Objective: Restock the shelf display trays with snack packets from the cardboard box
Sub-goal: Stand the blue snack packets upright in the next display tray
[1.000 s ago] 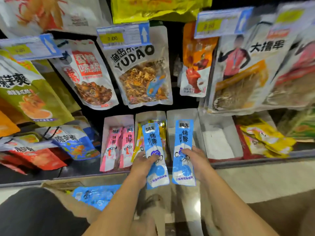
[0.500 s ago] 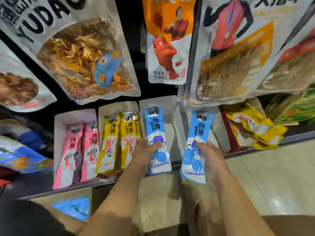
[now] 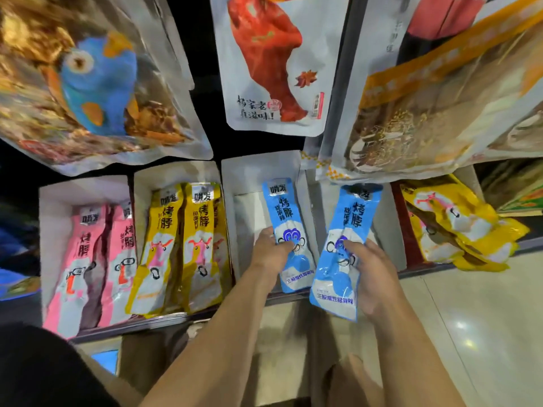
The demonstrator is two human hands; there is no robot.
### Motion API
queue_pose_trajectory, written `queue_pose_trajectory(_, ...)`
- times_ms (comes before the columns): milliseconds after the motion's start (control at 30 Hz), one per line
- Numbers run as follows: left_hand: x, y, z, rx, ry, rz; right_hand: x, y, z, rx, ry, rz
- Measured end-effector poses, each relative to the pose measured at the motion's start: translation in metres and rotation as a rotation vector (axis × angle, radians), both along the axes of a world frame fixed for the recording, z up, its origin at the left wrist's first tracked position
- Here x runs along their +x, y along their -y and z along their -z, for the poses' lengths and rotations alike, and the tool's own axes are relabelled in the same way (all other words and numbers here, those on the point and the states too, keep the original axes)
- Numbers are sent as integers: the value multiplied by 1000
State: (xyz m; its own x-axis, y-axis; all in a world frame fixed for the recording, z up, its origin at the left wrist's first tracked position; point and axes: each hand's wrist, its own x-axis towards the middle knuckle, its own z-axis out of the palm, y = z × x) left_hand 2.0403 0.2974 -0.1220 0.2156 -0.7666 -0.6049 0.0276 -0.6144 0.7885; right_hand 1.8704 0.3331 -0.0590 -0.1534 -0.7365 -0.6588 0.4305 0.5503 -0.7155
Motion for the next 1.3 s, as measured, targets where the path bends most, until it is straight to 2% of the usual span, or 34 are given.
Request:
queue_pose_trajectory(133,-5,-3,17,16,135,94,-4,0,5,13,-22,11)
queue_pose_trajectory(267,-2,-7,24,-49,406,255,-5,-1,7,10,-31,-3)
queue_pose_trajectory(333,1,-7,24,-11,520,278,-4,-1,8,4,-24,-4)
queue_pose_trajectory(433,9,-10,17,24,588,249,-2,1,9,-4,-9,-7)
queue_pose_trajectory(500,18,-12,6,-46,627,202,2,3,7,-15,3,-20)
queue_pose_trajectory(667,41,-21,-34,-370,819,25,26,13,-3,-66,-13,-85)
queue_pose_trajectory(733,54,-24,-37,-422,879,-18,38,19,-5,-96,-38,-133)
queue_pose_trajectory(833,77,-28,-26,-365,880,-55,56,23,-6,-133,-65,-225)
queue_pose_trajectory(933,88,-30,-17,-283,807,8,76,26,-2,-156,-98,-313)
queue_pose_trajectory(1300,97,-31,-17,-312,706,27,131,43,63,-77,-347,-465)
